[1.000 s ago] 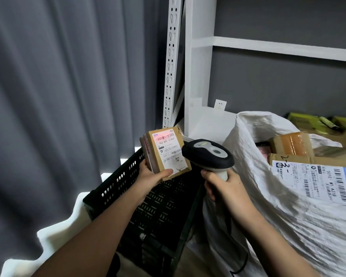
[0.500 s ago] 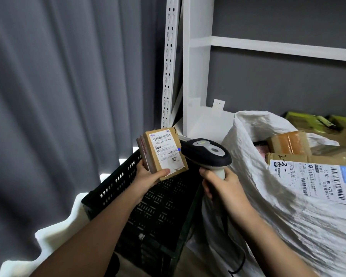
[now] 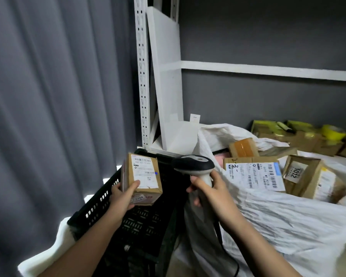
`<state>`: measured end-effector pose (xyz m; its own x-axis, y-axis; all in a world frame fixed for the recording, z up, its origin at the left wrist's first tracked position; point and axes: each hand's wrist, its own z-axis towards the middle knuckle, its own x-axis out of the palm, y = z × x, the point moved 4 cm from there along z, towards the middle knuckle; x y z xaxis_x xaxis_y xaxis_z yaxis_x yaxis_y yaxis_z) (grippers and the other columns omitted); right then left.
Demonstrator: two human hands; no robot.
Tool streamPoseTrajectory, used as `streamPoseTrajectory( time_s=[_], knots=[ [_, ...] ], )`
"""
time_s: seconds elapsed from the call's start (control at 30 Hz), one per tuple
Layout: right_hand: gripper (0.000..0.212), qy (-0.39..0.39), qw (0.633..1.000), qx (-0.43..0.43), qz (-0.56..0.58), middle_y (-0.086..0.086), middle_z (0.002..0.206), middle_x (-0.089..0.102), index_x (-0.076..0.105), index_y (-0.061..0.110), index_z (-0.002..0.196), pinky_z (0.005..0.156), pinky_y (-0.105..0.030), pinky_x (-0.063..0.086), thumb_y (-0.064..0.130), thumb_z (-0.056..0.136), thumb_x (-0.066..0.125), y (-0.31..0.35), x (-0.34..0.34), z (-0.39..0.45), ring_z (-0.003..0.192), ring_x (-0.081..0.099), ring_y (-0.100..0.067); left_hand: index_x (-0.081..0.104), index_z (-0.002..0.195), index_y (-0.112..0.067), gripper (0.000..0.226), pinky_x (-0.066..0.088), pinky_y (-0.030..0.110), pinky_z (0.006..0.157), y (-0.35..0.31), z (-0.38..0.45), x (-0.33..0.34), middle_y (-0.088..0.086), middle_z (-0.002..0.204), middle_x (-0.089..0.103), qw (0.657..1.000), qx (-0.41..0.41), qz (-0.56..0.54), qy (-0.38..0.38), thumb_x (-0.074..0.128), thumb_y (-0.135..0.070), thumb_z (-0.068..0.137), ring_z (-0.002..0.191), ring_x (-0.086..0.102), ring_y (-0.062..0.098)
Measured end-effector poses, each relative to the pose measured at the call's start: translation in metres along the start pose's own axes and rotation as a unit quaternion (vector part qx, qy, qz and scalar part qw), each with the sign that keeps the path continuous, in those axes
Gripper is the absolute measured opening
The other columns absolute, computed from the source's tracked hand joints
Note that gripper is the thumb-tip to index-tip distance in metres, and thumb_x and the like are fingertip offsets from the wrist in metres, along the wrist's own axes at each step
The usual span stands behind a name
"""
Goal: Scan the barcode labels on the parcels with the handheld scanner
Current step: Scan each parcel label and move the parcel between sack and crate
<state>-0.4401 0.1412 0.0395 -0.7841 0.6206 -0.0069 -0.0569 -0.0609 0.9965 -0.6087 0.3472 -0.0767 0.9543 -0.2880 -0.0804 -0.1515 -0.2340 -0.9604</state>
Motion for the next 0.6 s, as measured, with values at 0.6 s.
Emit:
streamPoseTrajectory(
  time_s=[0.6],
  knots=[
    [0.009, -0.230, 0.965, -0.100, -0.074, 0.000, 0.065, 0.054, 0.052, 0.016, 0.087, 0.039, -0.020, 0.035, 0.018, 0.093, 0.059, 0.167, -0.188, -0.057, 0.039, 0.044, -0.009, 0.034, 0.140, -0.022, 0.091, 0.047, 0.043, 0.096, -0.258, -0.136, 0.201, 0.008, 0.137, 0.044, 0.923, 0.276, 0.234, 0.133, 0.058, -0.070, 0.066, 0.118, 0.051, 0.027]
  ],
)
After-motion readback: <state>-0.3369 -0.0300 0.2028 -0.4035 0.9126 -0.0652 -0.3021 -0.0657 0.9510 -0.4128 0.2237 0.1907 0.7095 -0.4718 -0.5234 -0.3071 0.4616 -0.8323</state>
